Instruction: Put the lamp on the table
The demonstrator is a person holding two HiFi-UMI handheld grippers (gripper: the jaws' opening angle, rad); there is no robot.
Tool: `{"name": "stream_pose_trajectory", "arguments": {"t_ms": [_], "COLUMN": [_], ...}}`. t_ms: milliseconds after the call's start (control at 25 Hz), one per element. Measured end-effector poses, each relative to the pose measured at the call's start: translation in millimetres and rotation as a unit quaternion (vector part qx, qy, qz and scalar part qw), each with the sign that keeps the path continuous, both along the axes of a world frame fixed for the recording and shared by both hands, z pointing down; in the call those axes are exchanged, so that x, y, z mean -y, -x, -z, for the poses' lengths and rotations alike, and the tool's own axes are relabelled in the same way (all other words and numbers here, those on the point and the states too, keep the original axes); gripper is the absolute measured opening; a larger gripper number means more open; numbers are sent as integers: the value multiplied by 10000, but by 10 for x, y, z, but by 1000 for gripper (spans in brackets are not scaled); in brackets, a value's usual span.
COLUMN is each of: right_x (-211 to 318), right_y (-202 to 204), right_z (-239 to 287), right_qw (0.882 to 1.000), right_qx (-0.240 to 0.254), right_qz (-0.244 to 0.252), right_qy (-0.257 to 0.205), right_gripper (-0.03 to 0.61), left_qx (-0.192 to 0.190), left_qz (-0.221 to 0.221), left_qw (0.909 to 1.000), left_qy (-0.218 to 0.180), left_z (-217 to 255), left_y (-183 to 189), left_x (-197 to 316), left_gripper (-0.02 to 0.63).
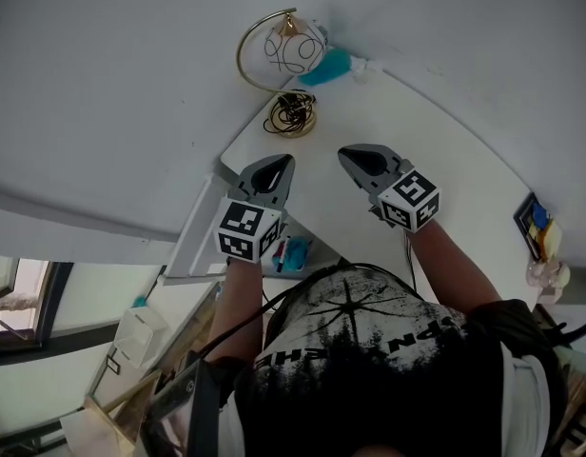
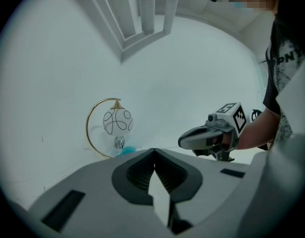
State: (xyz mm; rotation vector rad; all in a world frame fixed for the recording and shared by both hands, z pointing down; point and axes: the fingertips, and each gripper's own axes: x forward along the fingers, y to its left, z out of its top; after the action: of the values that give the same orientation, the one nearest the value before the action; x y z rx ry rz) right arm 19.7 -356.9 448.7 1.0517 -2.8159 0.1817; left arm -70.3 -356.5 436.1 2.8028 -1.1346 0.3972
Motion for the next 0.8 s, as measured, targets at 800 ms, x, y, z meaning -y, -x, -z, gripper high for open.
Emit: {"name": "stream_pose_trajectory", "arguments": {"t_ms": [800], "right_x": [-107], "right_y": [88], "right_z": [39], "right_qw": [9998], "right_qx": [-124], "right_qz": [123], "right_qy": [-133], "right_gripper": [18], "left_qx": [173], "left_qz": [-173], "left_qw": [9997], "left_qy": [13], "left_z": [-42], "left_y": [-124], "left_x": [-125], "left_gripper": [15]}}
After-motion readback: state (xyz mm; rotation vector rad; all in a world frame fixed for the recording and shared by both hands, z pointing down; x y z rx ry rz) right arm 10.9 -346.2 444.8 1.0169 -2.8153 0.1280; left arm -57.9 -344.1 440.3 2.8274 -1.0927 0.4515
